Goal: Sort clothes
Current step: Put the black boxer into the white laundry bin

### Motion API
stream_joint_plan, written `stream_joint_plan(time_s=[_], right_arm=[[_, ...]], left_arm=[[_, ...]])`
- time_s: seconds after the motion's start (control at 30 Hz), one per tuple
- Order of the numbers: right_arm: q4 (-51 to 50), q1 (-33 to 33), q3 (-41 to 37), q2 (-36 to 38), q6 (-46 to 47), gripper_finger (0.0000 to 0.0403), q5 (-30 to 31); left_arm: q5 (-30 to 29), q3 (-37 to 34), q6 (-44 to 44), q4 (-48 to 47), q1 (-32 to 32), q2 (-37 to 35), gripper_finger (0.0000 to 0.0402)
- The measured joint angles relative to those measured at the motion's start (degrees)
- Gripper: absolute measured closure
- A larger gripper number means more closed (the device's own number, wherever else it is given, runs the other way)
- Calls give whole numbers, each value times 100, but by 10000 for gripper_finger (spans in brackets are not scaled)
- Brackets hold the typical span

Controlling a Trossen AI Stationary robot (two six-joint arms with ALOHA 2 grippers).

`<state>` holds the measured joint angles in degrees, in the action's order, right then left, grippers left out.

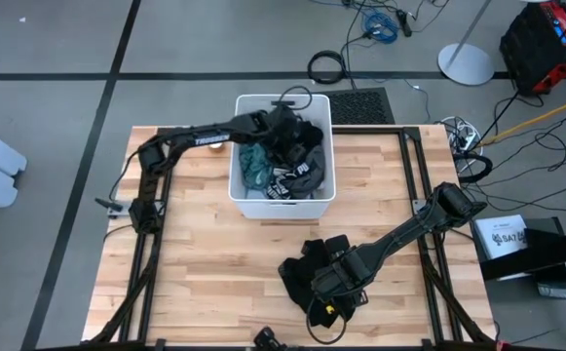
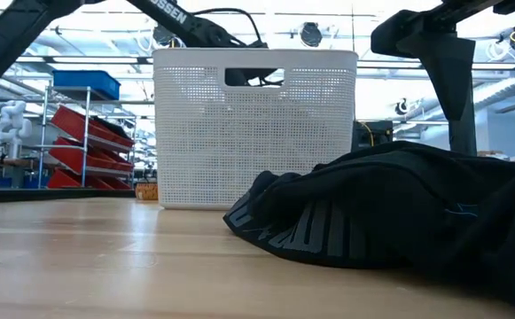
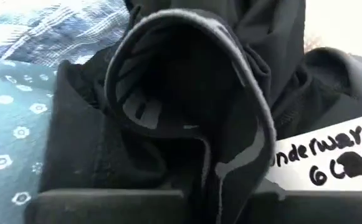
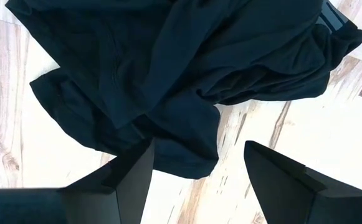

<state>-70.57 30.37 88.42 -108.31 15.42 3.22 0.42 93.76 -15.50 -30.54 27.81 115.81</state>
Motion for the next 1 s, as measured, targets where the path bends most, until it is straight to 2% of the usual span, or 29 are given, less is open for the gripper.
stream_joint_plan(time_s=[0.1, 0.3, 0.43, 0.63, 1.0], right_arm=[[1, 0, 1, 0, -1, 165, -1], [-2, 0, 0, 0, -1, 165, -2], [0, 0, 1, 0, 8, 165, -4], [-10, 0, 2, 0, 21, 165, -4], [-2, 0, 2, 0, 212, 165, -4]], left_arm=[[-6, 4, 138, -41, -75, -9, 344], [-21, 251, 106, -461, -101, -143, 242], [-17, 578, 229, -797, -113, -372, 201], [27, 994, 253, -979, -231, -883, 191], [-350, 1051, 227, -1041, -436, -2186, 189]])
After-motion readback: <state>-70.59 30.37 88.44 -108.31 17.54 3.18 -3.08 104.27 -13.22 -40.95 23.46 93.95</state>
